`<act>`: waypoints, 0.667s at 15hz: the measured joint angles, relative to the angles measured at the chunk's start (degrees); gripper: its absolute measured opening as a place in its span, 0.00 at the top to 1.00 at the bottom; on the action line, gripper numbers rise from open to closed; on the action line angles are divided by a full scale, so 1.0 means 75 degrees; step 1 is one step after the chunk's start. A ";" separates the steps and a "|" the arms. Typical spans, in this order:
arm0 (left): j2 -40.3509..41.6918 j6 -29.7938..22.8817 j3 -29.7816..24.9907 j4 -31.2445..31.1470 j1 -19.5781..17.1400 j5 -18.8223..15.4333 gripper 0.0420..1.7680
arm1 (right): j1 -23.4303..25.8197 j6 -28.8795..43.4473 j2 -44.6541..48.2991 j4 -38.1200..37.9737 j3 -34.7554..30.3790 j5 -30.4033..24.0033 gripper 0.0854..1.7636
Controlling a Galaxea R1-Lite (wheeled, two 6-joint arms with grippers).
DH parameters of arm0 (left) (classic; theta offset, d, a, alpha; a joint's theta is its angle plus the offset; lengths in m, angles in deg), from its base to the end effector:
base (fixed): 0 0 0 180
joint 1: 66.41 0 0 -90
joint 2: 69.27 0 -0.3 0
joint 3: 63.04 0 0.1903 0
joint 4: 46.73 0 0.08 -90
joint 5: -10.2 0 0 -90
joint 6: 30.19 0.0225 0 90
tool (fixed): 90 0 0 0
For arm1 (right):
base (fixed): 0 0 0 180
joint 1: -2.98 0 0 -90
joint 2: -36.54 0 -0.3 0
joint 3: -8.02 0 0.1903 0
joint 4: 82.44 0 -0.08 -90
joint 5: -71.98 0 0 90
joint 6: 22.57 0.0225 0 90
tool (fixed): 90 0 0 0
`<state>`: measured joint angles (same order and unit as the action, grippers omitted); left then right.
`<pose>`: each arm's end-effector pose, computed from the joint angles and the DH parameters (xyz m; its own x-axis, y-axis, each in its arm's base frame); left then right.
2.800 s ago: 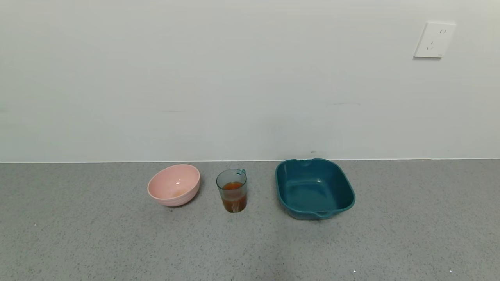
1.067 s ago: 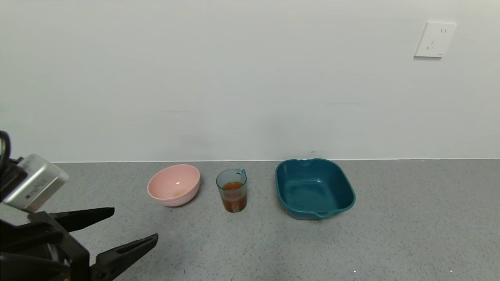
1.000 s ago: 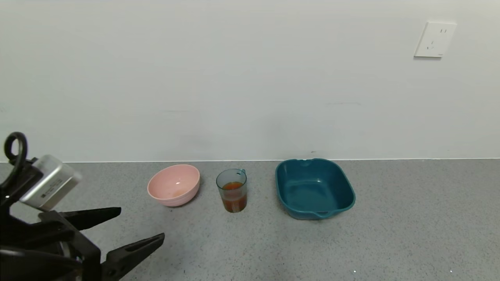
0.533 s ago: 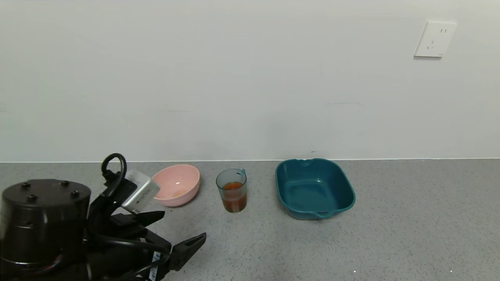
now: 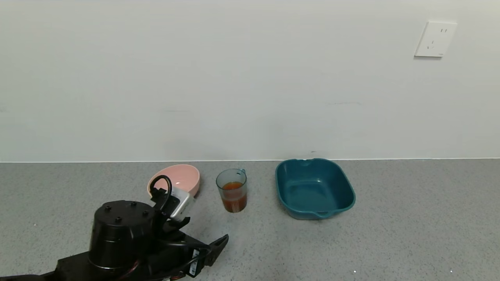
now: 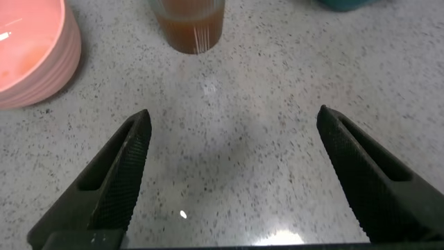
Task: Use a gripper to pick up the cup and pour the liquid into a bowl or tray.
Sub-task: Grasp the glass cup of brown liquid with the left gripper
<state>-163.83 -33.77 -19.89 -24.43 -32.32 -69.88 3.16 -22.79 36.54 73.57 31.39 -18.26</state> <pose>0.1941 -0.1267 0.1006 0.8093 -0.3397 -0.4792 0.4015 0.9154 0.0291 -0.0228 0.0002 0.0744 0.9999 0.0010 -0.0108 -0.0011 1.0000 -0.0038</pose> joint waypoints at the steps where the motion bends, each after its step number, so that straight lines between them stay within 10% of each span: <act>1: -0.0332 -0.0013 -0.0047 0.0548 0.0000 0.0091 0.03 | 0.0000 -0.0003 0.0000 0.0003 0.0000 0.0003 0.03; 10: -0.3444 -0.0068 -0.0434 0.5380 -0.0047 0.0697 0.03 | 0.0000 -0.0003 0.0000 0.0000 0.0000 0.0000 0.03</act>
<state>-189.66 -34.28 -23.14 15.92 -32.68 -64.65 3.16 -22.81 36.54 73.57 31.39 -18.26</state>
